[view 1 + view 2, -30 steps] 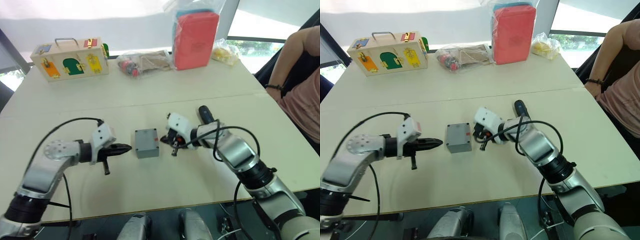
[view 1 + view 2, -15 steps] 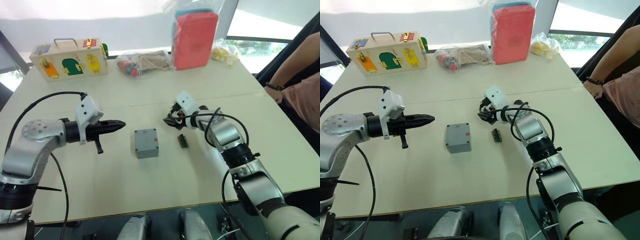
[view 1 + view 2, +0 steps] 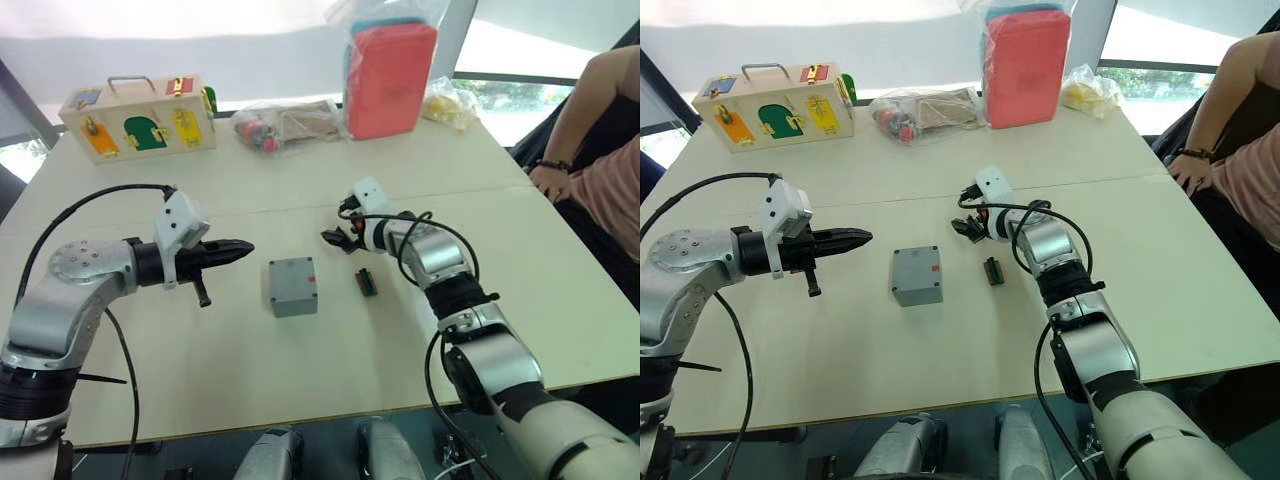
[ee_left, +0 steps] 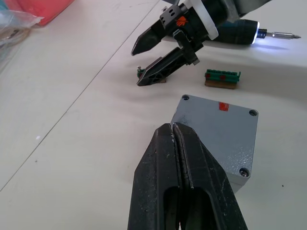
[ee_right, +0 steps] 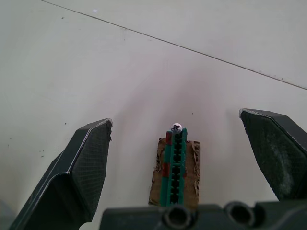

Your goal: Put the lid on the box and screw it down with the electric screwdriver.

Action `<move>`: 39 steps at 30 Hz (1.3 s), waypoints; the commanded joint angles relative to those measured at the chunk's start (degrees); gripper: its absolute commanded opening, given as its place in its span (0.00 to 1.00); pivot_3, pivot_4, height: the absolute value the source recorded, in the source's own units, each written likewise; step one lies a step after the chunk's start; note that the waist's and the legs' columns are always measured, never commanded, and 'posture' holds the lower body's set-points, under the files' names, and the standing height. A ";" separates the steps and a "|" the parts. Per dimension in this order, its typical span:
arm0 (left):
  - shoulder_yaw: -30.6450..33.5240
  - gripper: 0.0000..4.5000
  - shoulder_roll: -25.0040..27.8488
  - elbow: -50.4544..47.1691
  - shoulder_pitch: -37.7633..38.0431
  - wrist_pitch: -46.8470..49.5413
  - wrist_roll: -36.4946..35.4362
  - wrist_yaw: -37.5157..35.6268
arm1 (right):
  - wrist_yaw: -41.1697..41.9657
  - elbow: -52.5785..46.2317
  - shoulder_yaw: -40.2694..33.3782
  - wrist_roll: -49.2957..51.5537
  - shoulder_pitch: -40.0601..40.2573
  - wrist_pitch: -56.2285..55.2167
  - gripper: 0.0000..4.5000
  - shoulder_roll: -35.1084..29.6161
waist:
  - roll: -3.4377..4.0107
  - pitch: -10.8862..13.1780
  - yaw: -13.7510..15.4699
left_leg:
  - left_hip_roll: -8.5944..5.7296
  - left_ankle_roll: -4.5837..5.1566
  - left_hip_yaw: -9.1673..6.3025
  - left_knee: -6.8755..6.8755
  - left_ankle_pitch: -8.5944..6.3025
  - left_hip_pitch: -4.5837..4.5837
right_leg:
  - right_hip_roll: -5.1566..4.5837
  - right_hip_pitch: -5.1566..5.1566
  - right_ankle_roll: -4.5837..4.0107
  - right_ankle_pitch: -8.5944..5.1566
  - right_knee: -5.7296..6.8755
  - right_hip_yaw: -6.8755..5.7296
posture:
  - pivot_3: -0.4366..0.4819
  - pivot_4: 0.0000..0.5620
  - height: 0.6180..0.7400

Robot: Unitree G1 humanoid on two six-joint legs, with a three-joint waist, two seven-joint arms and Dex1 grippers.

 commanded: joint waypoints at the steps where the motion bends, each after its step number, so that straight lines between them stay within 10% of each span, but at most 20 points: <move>1: 1.00 0.00 0.29 -1.84 -0.78 -0.21 -0.89 0.28 | 0.23 -0.17 -1.28 0.49 -2.30 -1.32 0.99 0.54 | 0.00 0.00 -0.22 | 0.00 0.00 0.00 0.00 0.00 0.00 | 0.00 0.00 0.00 0.00 0.00 0.00 | 0.48 0.27 1.00; 8: 0.98 0.00 0.19 -2.04 -0.65 -0.23 -0.85 0.43 | 0.52 0.63 -1.34 0.27 -2.44 -1.60 0.87 0.85 | 0.00 0.00 -1.10 | 0.00 0.00 -0.01 -0.01 0.00 0.00 | -0.01 0.00 0.00 0.00 -0.01 0.02 | 0.48 0.27 1.00; 18: 0.78 0.00 -0.02 -2.14 -0.60 -0.35 -0.89 0.48 | 1.26 1.03 -0.86 -0.08 -2.23 -1.48 0.03 1.16 | 0.00 0.00 -1.14 | 0.00 0.00 0.00 -0.09 0.00 0.00 | -0.01 -0.03 0.00 0.00 -0.02 0.02 | 0.48 0.27 1.00; 39: 0.45 0.00 -0.27 -2.34 -0.34 -0.10 -1.17 1.08 | 2.35 -0.95 -0.91 -0.14 -3.41 0.36 0.03 1.18 | 0.00 0.00 -1.13 | 0.00 -0.01 0.00 -0.08 0.00 0.00 | -0.01 -0.03 0.00 0.00 -0.02 0.02 | 0.48 0.27 1.00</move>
